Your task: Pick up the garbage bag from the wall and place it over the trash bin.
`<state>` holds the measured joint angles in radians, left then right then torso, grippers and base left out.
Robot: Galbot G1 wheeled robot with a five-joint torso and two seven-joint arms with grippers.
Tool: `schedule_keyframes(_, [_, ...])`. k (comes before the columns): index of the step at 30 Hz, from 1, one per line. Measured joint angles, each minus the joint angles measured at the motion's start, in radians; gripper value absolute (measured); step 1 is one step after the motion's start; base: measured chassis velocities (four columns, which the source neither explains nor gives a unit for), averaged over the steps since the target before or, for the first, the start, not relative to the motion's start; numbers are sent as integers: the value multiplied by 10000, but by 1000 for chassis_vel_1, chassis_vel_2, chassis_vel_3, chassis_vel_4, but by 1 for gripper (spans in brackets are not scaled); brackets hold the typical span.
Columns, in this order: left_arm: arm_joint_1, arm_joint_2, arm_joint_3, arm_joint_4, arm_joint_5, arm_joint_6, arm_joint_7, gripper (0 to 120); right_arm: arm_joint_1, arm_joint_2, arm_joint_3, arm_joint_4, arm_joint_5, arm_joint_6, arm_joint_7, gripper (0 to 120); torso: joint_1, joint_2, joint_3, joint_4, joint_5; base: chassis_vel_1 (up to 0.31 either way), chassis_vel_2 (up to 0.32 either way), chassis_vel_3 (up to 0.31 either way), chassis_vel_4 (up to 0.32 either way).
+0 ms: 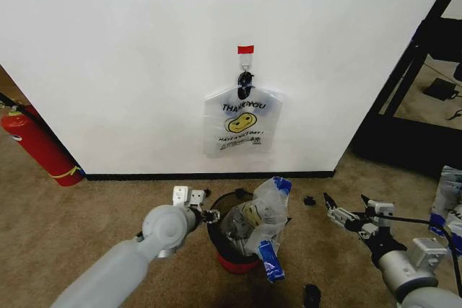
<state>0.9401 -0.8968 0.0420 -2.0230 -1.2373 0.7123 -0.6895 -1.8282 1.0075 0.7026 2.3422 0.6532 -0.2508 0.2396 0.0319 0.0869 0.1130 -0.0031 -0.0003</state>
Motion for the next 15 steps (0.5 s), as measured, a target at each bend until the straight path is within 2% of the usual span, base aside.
schedule_keyframes(2, [347,186,-287,-488,430,-110,303,89,-4,-21,7,-214,-224,16,-120,100,0,0,0,-1,2,0,0,0,0])
schedule_keyframes(4, [1067,464,-627,-1451,1556,-354,1002,98,77,-81,43,-634,-476,-48,-70,100,0,0,0,3,1,0,0,0,0])
schedule_keyframes(6, [1269,538,-662,-1791,1912,-409,1214,98,120,-94,47,-762,-516,-106,20,100,0,0,0,4,1,0,0,0,0])
schedule_keyframes(7, [1472,634,-637,-2350,2359,-457,1485,100,193,-105,47,-963,-564,-208,193,100,0,0,0,5,5,0,0,0,0])
schedule_keyframes(11, [1087,823,12,-3523,2814,-487,1970,100,260,-20,1,-1279,-926,-387,495,100,-1,0,0,0,4,0,0,0,0])
schedule_keyframes(14, [580,909,523,-3721,2709,-486,2105,100,244,95,-32,-1255,-1023,-423,564,100,-1,0,0,-1,3,0,0,0,0])
schedule_keyframes(15, [209,969,980,-3757,2659,-482,2204,100,221,201,-53,-1172,-1084,-448,587,100,0,0,1,-2,5,0,0,0,0])
